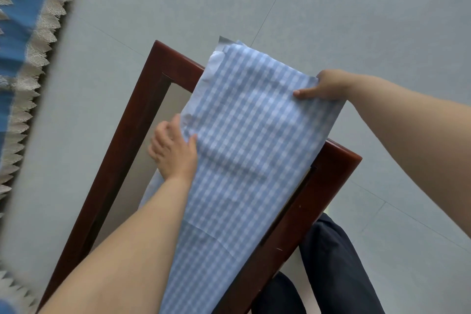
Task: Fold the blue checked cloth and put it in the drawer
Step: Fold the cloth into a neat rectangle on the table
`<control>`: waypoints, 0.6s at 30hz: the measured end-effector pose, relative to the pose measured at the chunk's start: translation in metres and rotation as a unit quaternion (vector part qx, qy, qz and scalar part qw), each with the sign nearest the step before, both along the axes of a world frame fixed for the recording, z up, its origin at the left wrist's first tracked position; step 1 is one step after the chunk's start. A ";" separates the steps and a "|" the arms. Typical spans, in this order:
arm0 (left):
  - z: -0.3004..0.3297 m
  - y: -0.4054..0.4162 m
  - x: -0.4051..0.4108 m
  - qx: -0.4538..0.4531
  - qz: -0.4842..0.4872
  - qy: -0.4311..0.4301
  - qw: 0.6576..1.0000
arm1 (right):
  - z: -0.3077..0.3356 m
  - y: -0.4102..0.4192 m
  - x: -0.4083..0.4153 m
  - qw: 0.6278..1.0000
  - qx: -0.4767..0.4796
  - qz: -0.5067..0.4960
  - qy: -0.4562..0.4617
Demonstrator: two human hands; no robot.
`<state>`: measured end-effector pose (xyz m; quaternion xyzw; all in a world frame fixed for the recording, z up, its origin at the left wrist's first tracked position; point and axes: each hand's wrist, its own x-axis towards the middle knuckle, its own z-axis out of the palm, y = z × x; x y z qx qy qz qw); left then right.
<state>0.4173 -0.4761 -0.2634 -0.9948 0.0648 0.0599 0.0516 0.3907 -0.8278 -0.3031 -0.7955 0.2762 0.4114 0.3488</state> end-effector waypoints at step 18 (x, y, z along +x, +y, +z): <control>-0.005 0.047 -0.077 -0.156 0.067 0.217 0.961 | 0.156 0.091 -0.023 0.961 0.220 -0.088 -0.140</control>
